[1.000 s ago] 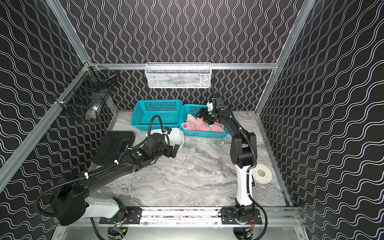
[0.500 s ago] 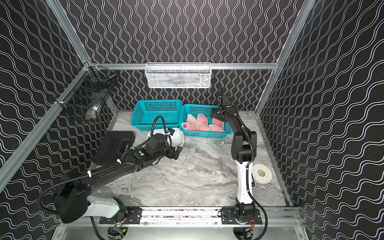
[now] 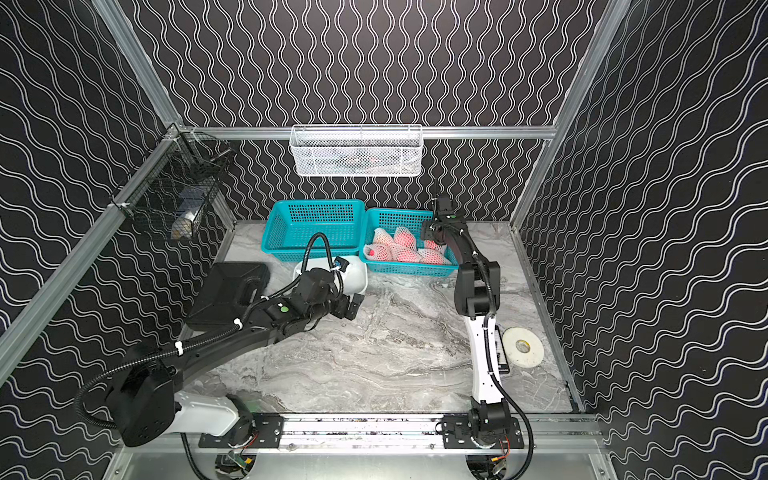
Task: Remove foam nets from apples
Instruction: Pick up the apple from the basket.
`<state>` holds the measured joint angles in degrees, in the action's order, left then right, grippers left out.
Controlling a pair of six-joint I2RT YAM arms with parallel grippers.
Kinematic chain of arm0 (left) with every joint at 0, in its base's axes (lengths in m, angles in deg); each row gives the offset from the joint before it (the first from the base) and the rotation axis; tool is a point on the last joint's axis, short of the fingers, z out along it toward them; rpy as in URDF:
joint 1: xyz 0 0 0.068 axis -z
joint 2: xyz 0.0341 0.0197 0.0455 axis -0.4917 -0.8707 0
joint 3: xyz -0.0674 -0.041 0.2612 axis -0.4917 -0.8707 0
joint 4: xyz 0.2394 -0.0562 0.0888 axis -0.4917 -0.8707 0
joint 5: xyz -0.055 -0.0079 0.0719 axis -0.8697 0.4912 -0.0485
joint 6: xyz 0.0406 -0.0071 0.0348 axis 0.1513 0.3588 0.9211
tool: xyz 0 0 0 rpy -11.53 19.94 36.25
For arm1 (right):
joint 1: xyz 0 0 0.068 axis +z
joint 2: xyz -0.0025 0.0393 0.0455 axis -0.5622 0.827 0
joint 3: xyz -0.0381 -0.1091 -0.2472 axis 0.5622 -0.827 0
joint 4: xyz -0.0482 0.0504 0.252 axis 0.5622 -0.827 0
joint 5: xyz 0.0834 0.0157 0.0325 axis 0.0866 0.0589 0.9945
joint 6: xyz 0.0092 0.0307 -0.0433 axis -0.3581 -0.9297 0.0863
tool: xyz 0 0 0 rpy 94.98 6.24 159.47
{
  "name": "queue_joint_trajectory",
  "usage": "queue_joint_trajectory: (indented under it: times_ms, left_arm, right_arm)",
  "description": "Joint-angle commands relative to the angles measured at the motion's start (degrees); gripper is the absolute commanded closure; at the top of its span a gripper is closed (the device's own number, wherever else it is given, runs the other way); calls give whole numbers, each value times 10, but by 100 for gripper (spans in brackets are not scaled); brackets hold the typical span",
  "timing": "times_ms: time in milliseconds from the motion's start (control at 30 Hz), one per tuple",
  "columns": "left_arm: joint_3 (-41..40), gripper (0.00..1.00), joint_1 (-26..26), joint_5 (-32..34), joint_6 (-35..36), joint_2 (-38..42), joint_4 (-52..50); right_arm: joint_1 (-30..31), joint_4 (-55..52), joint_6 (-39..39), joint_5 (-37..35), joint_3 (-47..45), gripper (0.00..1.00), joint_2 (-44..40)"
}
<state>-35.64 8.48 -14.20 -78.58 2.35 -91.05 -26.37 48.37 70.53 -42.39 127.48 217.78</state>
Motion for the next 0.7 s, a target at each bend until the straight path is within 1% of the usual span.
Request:
queue_joint_trajectory:
  times_ms: [0,67,167,267,300,433,500,567,667]
  left_arm:
    - [-2,0,0,11,9,6,3]
    - [-5,0,0,17,10,8,5]
    - [-4,0,0,16,11,7,6]
    - [-1,0,0,15,13,3,6]
    - [0,0,0,17,12,3,5]
    - [4,0,0,14,12,3,4]
    - [3,0,0,15,13,4,6]
    - [1,0,1,19,13,4,8]
    - [1,0,1,16,10,5,6]
  right_arm:
    - [0,-20,0,7,44,13,26]
    - [1,-22,-1,11,48,13,33]
    - [0,-16,-5,21,33,18,26]
    - [-5,8,-15,37,-3,28,4]
    - [-6,9,-19,47,-8,28,1]
    - [-7,-2,-23,64,-11,19,-7]
    - [-8,-5,-21,69,-11,23,-9]
    - [-9,0,-23,71,-16,29,-10]
    - [-12,-2,-26,82,-17,32,-10]
